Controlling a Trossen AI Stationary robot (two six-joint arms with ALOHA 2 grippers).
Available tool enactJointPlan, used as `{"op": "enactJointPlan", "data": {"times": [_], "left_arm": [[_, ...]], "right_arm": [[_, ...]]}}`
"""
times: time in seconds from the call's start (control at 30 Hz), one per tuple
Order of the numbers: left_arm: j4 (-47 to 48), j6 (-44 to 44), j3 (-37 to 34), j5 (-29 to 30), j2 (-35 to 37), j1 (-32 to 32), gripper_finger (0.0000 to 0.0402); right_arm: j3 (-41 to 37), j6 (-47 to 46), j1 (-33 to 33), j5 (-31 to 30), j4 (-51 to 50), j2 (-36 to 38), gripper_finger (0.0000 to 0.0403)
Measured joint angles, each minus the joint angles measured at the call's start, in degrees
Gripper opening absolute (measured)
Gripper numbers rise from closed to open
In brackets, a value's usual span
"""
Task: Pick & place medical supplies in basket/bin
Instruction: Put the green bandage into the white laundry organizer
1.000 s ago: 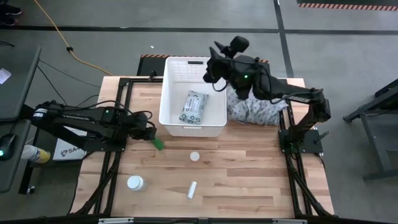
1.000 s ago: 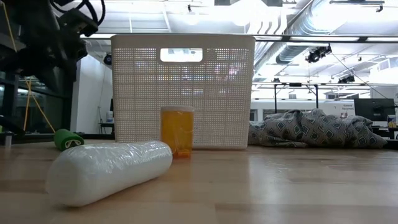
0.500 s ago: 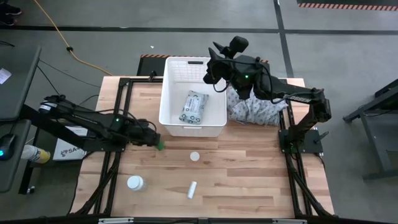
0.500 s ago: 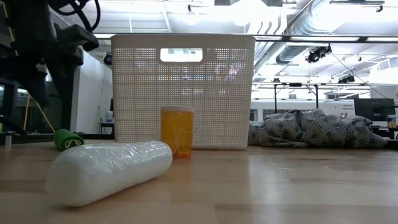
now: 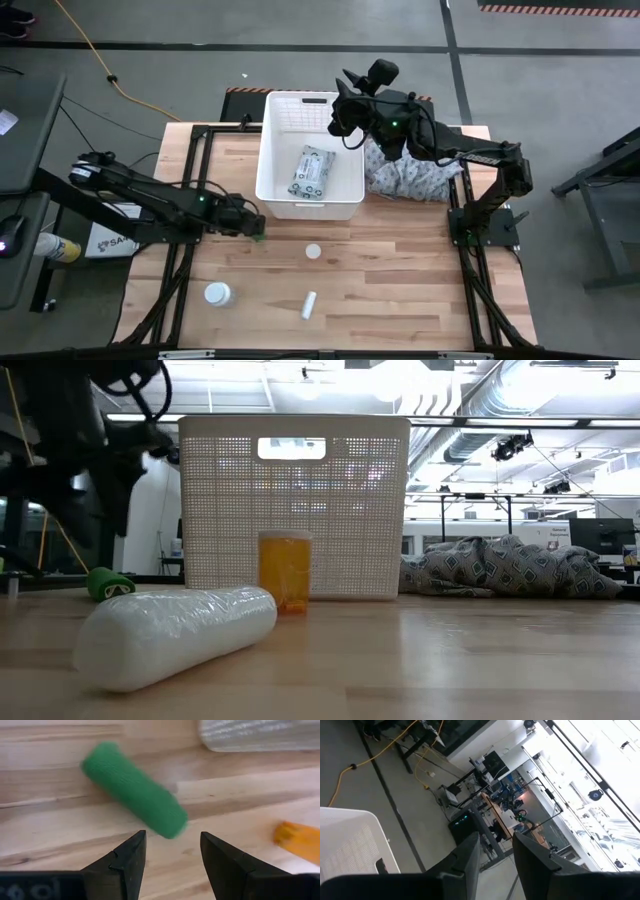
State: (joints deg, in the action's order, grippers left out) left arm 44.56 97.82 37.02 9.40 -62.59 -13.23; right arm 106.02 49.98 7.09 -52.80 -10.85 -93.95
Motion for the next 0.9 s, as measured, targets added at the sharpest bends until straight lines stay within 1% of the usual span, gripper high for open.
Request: {"op": "enactJointPlan", "data": {"times": [0.1, 0.17, 0.23, 0.5, 0.6, 0.7, 0.77, 0.83, 0.9], "left_arm": [[-0.28, 1.34, 0.17, 0.16, -1.02, 0.0, 0.0221], [1.22, 2.07, -0.01, 0.07, -1.29, 0.0, 0.0221], [-0.13, 2.86, 0.1, 0.21, -2.15, 0.0, 0.0221], [0.57, 6.12, -0.01, 0.94, -5.07, 0.0, 0.0221], [1.11, 6.95, -0.1, 2.06, -5.95, 0.0, 0.0221], [-1.49, 7.26, 0.15, 4.09, -7.23, 0.02, 0.0221], [-0.14, 7.34, -0.07, 4.94, -7.35, 0.01, 0.0221], [-1.04, 7.45, 0.13, 5.39, -7.95, 0.0, 0.0221], [1.22, 7.51, -0.06, 5.56, -7.74, 0.0, 0.0221]], "right_arm": [[0.0, 0.0, 0.0, -0.02, -0.11, 0.0, 0.0108], [0.0, 0.0, 0.0, -0.02, -0.33, 0.0, 0.0108], [0.0, 0.0, 0.0, -0.02, -0.56, 0.0, 0.0108], [0.0, 0.0, 0.0, 0.2, -0.87, -0.01, 0.0108], [0.0, 0.0, 0.0, 0.46, -0.94, -0.02, 0.0108], [0.0, 0.0, 0.0, 0.52, -0.95, -0.02, 0.0108], [0.0, 0.0, 0.0, 0.58, -0.98, -0.02, 0.0108], [0.0, 0.02, 0.0, 0.38, -0.98, -0.02, 0.0108], [0.0, -0.06, 0.0, 0.61, -1.04, -0.02, 0.0108]]}}
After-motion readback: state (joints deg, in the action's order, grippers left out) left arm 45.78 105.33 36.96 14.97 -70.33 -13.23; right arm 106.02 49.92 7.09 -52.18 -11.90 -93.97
